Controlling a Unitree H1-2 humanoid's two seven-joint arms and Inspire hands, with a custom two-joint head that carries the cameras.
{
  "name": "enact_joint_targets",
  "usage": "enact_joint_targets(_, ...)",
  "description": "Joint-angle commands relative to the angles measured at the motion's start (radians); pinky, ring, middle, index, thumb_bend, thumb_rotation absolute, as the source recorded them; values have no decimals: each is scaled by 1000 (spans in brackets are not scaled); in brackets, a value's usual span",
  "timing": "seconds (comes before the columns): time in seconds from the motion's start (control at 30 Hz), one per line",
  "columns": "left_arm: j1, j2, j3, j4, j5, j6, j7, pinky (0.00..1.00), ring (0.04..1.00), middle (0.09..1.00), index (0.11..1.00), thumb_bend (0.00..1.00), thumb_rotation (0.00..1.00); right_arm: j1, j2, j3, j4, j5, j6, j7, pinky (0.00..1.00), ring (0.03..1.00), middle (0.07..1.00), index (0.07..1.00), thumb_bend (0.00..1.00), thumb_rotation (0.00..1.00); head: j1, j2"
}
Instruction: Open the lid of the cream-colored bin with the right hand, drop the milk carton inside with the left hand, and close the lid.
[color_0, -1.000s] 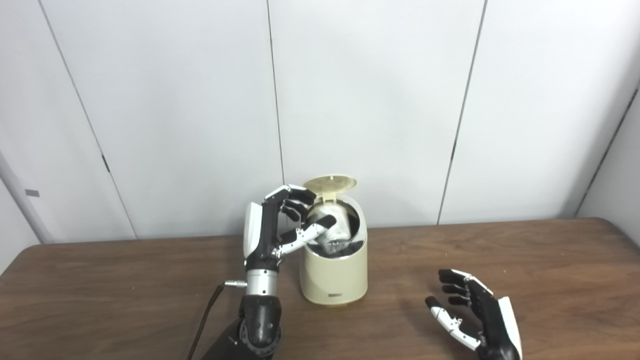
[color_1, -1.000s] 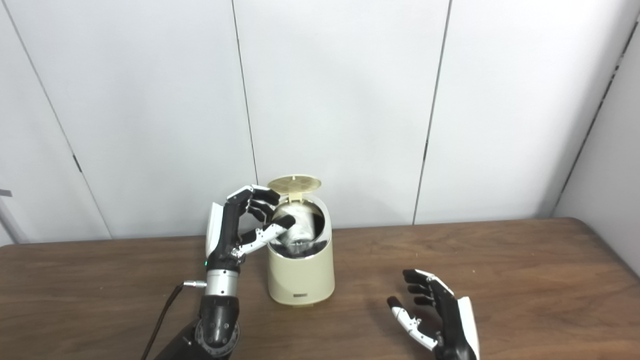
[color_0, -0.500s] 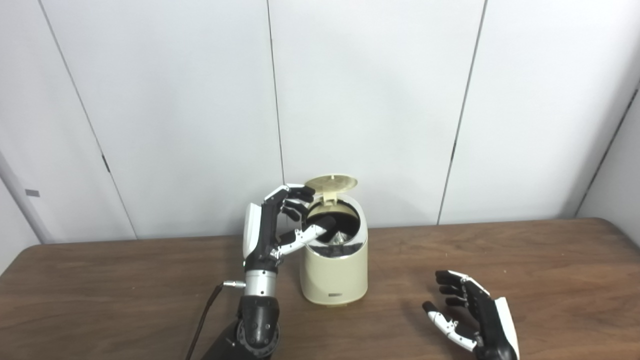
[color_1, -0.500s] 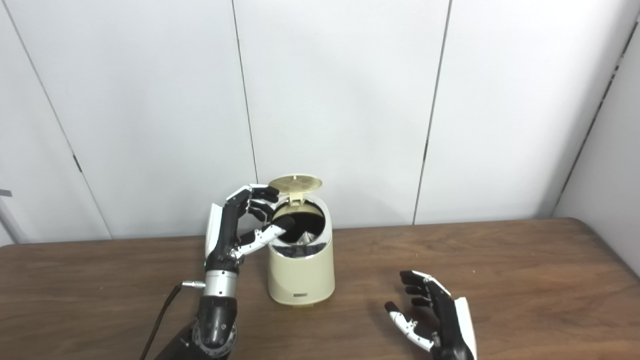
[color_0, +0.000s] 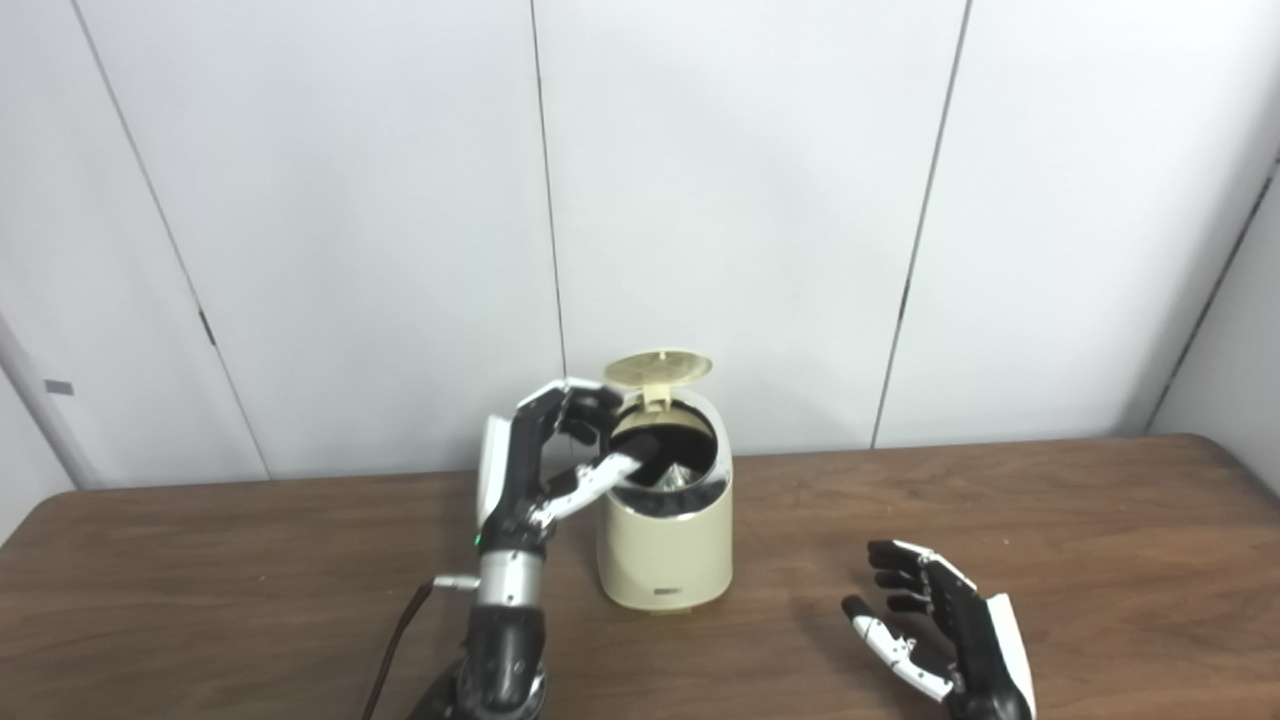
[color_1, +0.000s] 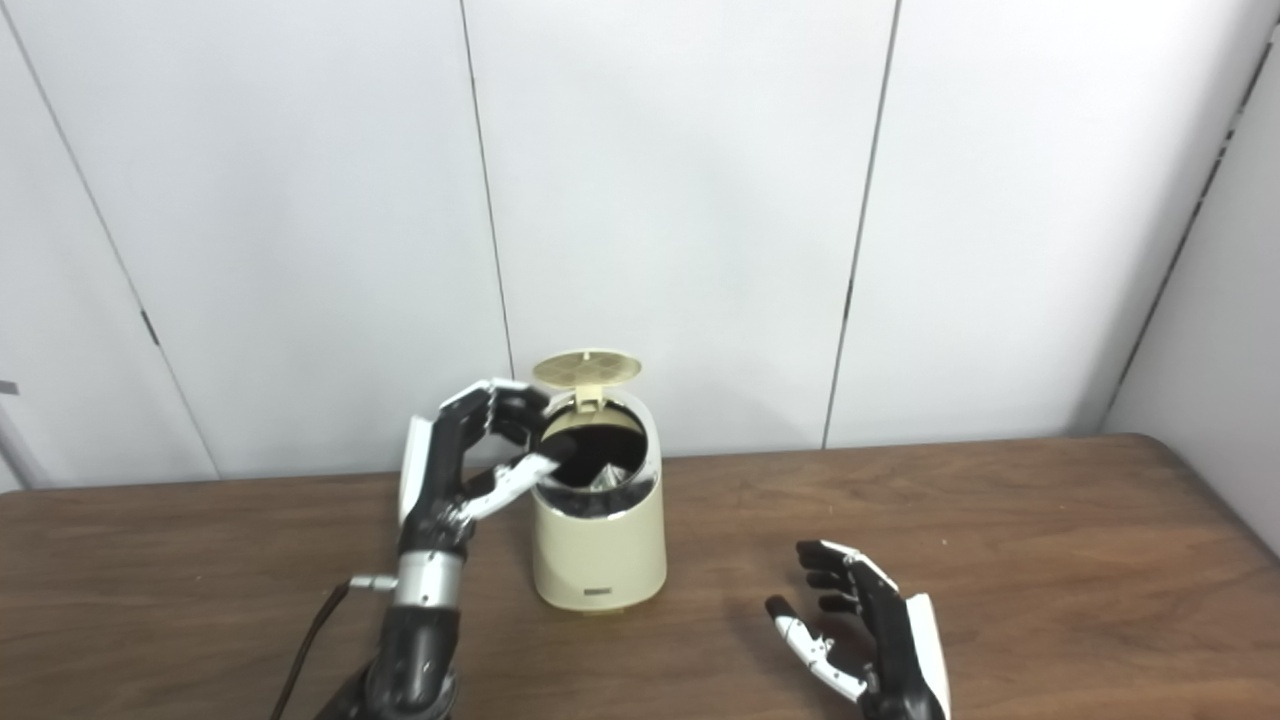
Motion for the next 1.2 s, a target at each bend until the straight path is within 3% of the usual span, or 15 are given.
enact_joint_targets(0.0,8,20,28,-94,-17,-14,-33,394,416,449,474,466,723,8,0,-1,-35,0,-48,-11,628,691,709,693,288,425,2,-3)
enact_joint_targets(0.07,60,30,71,-168,-54,-14,-88,387,415,458,486,351,699,-5,-24,8,-80,-43,-78,-16,595,683,707,700,320,549,1,-5)
enact_joint_targets(0.23,163,50,171,-296,-132,-13,-236,446,490,541,577,354,697,-54,-78,15,-182,-111,-115,-11,618,738,761,767,486,789,0,-11)
enact_joint_targets(0.4,248,69,231,-333,-134,-13,-332,473,536,580,610,394,711,-136,-141,13,-257,-149,-120,20,671,768,778,774,496,808,-1,-15)
enact_joint_targets(0.6,348,73,284,-355,-141,-13,-413,558,636,668,692,448,795,-257,-207,35,-393,-199,37,187,766,826,818,806,629,950,7,-18)
enact_joint_targets(0.67,369,70,297,-359,-146,-12,-436,605,670,706,732,449,845,-296,-214,40,-426,-186,99,245,675,824,847,828,709,949,7,-18)
enact_joint_targets(0.77,394,68,314,-366,-159,0,-470,650,702,738,764,481,890,-354,-234,58,-448,-206,158,315,654,856,882,857,757,966,1,-19)
enact_joint_targets(0.93,425,60,334,-347,-143,-12,-496,650,707,741,764,465,903,-462,-264,104,-462,-313,259,433,782,919,902,889,790,1000,-2,-23)
enact_joint_targets(1.03,450,52,338,-342,-132,-11,-509,663,719,750,770,456,910,-521,-263,118,-466,-304,332,504,796,937,909,893,801,987,5,-21)
enact_joint_targets(1.17,468,45,347,-341,-119,-8,-516,659,712,751,772,460,857,-601,-284,163,-421,-325,340,567,825,951,924,905,772,991,12,-23)
